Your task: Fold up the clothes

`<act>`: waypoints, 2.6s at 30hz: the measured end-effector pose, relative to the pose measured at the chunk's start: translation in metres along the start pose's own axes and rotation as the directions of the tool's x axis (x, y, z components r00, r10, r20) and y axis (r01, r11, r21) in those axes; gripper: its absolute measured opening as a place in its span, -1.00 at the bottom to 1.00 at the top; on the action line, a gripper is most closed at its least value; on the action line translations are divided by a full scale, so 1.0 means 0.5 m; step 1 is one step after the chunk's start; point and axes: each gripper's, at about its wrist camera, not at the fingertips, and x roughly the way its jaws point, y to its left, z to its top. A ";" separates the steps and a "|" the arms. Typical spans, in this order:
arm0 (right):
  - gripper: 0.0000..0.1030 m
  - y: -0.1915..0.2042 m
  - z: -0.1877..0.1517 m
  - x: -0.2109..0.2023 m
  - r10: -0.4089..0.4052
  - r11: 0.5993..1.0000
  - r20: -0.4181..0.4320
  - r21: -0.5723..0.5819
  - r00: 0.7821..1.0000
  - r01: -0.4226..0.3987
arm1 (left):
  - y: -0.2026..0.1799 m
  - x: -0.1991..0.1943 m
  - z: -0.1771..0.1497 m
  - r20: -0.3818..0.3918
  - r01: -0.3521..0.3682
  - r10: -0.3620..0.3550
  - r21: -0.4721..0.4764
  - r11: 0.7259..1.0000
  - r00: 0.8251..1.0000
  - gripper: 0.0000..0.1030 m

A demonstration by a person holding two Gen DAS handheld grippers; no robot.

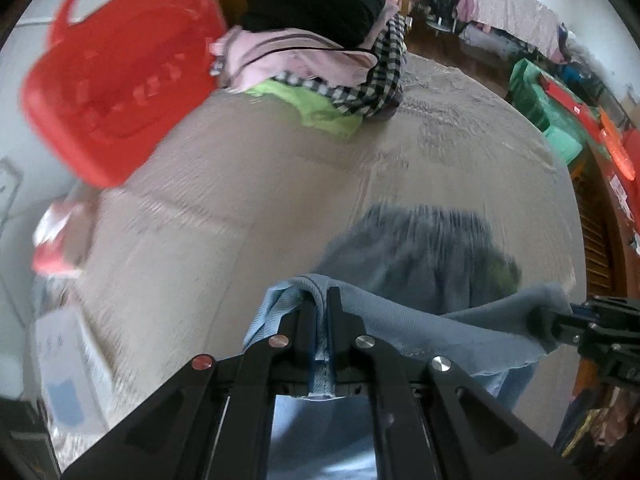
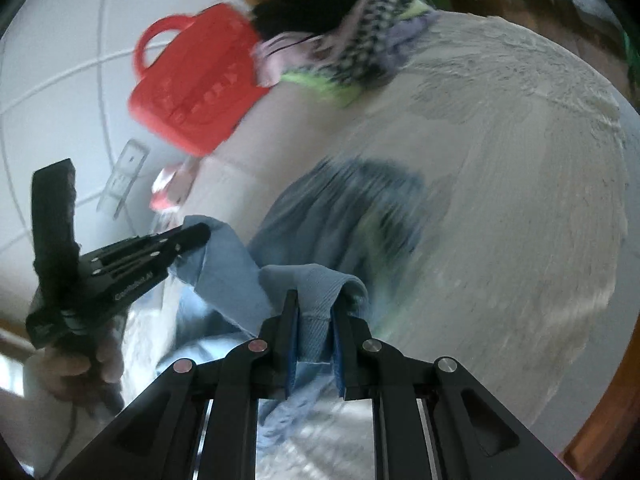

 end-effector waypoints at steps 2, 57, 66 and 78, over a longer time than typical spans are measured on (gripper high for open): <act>-0.73 -0.037 0.041 0.012 -0.006 1.000 -0.011 0.022 1.000 0.006 | -0.013 0.034 0.045 -0.017 0.011 -0.011 0.006 1.000 1.000 -0.92; -0.27 0.210 -0.394 0.082 0.018 0.999 -0.141 0.044 0.990 -0.012 | 0.308 -0.101 -0.556 -0.040 0.014 -0.017 -0.079 0.997 0.999 0.88; -0.10 0.339 -0.508 0.153 -0.075 0.997 -0.136 0.004 0.988 0.076 | 0.315 -0.062 -0.585 -0.048 0.079 -0.079 -0.004 0.997 0.996 0.88; -0.98 0.330 -0.551 0.106 -0.323 0.938 -0.096 -0.162 0.941 0.305 | 0.352 -0.106 -0.613 -0.021 0.045 -0.044 0.086 0.995 0.999 -0.44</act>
